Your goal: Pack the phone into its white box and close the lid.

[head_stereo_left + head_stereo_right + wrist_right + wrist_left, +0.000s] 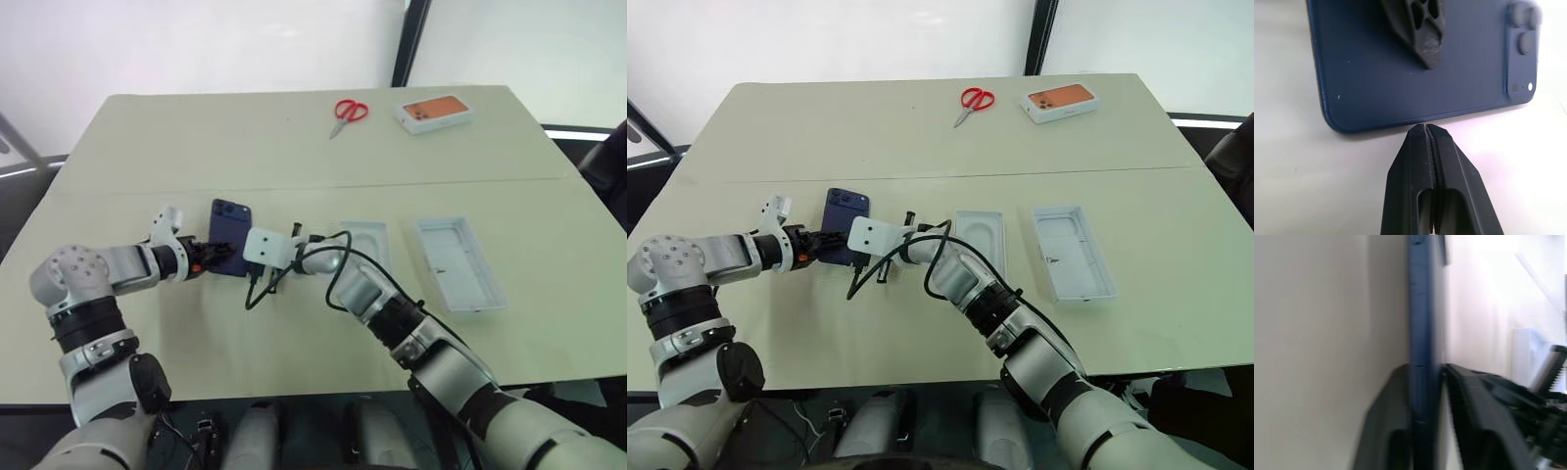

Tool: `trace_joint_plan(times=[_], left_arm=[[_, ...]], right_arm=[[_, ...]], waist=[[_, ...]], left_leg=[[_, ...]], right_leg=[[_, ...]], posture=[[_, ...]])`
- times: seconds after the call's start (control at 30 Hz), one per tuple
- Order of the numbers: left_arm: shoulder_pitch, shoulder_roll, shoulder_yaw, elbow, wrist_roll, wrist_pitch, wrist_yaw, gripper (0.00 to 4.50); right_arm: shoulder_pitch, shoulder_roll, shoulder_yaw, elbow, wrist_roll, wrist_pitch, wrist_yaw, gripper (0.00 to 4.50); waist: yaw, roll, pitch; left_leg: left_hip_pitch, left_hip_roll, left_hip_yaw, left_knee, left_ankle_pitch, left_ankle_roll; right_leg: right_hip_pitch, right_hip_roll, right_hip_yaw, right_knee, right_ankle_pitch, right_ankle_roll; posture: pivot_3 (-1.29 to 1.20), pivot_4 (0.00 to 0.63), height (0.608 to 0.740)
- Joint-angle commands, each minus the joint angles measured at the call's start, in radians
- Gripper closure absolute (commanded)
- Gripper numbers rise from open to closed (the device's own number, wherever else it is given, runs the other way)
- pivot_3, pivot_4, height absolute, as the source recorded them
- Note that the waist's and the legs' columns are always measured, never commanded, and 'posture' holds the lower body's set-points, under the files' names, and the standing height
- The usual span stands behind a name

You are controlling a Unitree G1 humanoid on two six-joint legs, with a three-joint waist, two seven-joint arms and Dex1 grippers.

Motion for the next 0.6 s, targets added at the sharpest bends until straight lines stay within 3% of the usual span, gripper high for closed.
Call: trace_joint_plan(times=[0.03,0.3,0.43,0.6], left_arm=[[-0.005,-0.01,0.041,-0.016,-0.01,0.008,0.02,3.4],[0.005,-0.026,0.077,-0.028,-0.041,0.008,0.037,3.4],[0.012,-0.03,0.076,-0.034,-0.065,0.008,0.039,4.43],[0.012,-0.059,0.081,-0.1,-0.164,0.008,0.033,4.43]], right_arm=[[0.015,-0.03,-0.038,-0.121,0.012,0.016,0.028,4.5],[0.137,-0.195,-0.181,-0.51,0.22,0.104,0.239,4.5],[0.191,-0.281,-0.214,-0.631,0.286,0.154,0.296,4.5],[0.233,-0.359,-0.251,-0.704,0.321,0.201,0.302,4.5]], waist=[[0.0,0.0,0.0],[0.002,0.0,0.0],[0.0,-0.001,0.0],[0.004,-0.001,0.0]], left_leg=[[0.0,0.0,0.0,0.0,0.0,0.0],[0.0,0.0,0.0,-0.003,0.001,-0.001],[0.0,0.0,0.0,-0.003,0.001,-0.001],[0.0,0.001,0.0,-0.004,0.0,0.0]], right_leg=[[0.0,0.0,0.0,0.0,0.0,0.0],[-0.001,0.0,0.0,0.0,0.0,0.0],[-0.001,0.0,0.0,-0.001,0.0,0.0],[-0.001,0.0,0.0,-0.001,0.0,0.0]], posture=[[0.0,0.15,0.74],[0.0,0.15,0.74],[0.0,0.15,0.74],[0.0,0.15,0.74]])
